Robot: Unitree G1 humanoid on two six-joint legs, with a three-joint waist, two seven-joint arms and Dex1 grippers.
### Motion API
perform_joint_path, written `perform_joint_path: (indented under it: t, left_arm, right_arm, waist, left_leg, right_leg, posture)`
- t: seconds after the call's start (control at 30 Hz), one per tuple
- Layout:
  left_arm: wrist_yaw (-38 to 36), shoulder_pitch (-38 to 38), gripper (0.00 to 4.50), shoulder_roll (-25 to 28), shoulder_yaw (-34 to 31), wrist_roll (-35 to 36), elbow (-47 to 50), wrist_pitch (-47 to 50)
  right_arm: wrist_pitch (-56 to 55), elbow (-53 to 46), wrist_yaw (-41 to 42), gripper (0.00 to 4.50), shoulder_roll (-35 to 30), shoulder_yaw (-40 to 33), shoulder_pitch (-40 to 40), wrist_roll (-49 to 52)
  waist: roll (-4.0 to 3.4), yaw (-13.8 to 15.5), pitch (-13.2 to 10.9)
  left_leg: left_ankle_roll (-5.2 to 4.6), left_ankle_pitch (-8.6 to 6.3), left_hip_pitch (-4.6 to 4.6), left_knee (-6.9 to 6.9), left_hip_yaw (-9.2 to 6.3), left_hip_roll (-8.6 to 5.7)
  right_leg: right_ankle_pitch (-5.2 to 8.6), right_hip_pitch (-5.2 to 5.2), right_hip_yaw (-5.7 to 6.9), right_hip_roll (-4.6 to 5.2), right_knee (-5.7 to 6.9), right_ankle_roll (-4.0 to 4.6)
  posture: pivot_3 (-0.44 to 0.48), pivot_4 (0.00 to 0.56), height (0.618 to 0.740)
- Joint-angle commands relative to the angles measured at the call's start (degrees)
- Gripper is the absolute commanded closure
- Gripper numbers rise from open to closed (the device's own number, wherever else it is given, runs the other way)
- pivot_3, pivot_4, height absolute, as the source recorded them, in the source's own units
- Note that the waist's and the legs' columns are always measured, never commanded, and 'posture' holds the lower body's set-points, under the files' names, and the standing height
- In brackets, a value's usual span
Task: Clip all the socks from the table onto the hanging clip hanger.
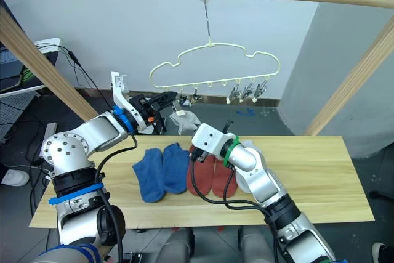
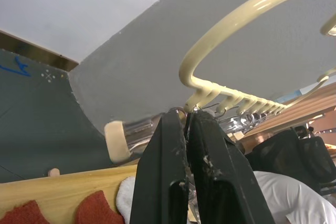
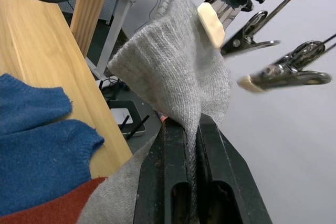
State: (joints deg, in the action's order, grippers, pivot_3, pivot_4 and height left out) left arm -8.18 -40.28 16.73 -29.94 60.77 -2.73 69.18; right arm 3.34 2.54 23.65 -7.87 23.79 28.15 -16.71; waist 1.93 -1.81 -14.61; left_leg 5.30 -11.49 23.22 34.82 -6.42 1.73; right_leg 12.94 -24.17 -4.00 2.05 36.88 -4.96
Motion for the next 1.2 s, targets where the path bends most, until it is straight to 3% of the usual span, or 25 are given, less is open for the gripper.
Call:
perform_joint_path:
  t: [0.03,0.33,0.5,0.7,0.83,0.97,1.07,1.2]
  left_arm:
    - [-1.2,0.0,4.50,0.9,0.5,1.6,2.2,-0.9]
    - [-0.7,1.9,1.70,1.7,0.0,3.7,3.8,-1.0]
    - [3.0,3.9,0.17,4.1,-4.3,6.8,4.8,-1.1]
    - [6.0,10.2,0.05,11.3,-9.7,16.1,10.0,1.6]
    - [1.9,15.1,0.05,18.7,-6.0,15.1,15.9,2.4]
    - [-2.6,18.4,0.00,22.9,-1.0,11.3,22.0,-0.9]
    - [-4.7,19.8,0.00,23.3,1.6,8.9,25.0,-3.8]
    - [-7.4,22.7,0.00,22.1,8.9,0.3,32.2,-11.5]
  right_arm:
    - [0.1,-1.2,-0.2,4.48,0.5,-0.8,0.8,0.5]
    - [-0.2,-0.3,0.3,4.50,0.5,-1.1,1.4,1.2]
    - [-0.5,2.8,1.3,4.50,1.5,-1.5,3.0,3.2]
    - [3.2,8.3,4.3,4.50,5.8,-3.7,6.2,9.4]
    - [8.1,12.2,6.5,4.50,9.0,-6.7,7.5,15.0]
    - [8.9,15.3,8.1,3.52,9.6,-8.4,8.9,17.3]
    - [9.7,15.3,8.3,2.39,9.2,-9.1,9.0,18.1]
    - [13.1,11.1,9.2,0.94,7.1,-10.3,6.5,19.7]
  waist:
    - [0.00,0.0,0.0]
    - [0.00,0.1,0.0]
    - [0.00,0.0,0.0]
    - [0.12,0.0,-0.1]
    - [0.17,1.0,-0.2]
    - [0.08,2.8,-0.3]
    - [-0.04,3.3,-0.5]
    - [-0.05,3.3,-0.5]
  left_leg:
    - [0.00,0.00,0.00,0.00,0.00,0.00]
    - [0.00,0.00,0.00,0.00,0.00,0.00]
    - [0.00,0.00,-0.01,0.00,0.00,0.01]
    - [-0.01,-0.01,-0.02,-0.09,-0.01,0.05]
    - [-0.01,-0.01,0.01,-0.10,-0.12,0.05]
    - [-0.01,-0.01,0.01,-0.11,-0.12,0.03]
    - [-0.01,-0.01,0.01,-0.11,-0.10,0.03]
    - [0.00,-0.01,0.03,-0.21,-0.06,0.04]
  right_leg:
    - [0.00,0.00,0.00,0.00,0.00,0.00]
    - [0.00,0.00,0.00,0.00,0.00,0.00]
    - [0.00,0.00,0.00,0.00,0.01,0.00]
    - [0.03,-0.04,0.01,0.00,0.02,0.06]
    - [0.06,-0.04,0.12,0.00,0.01,0.11]
    - [0.27,-0.02,0.13,0.00,-0.01,0.47]
    - [0.29,-0.05,0.12,0.00,-0.02,0.50]
    - [0.33,-0.08,0.10,0.00,-0.04,0.56]
  posture:
    - [0.054,0.237,0.740]
    - [0.087,0.234,0.740]
    - [0.110,0.241,0.740]
    - [0.160,0.251,0.740]
    - [0.193,0.255,0.740]
    - [0.207,0.258,0.740]
    - [0.211,0.257,0.740]
    - [0.196,0.253,0.740]
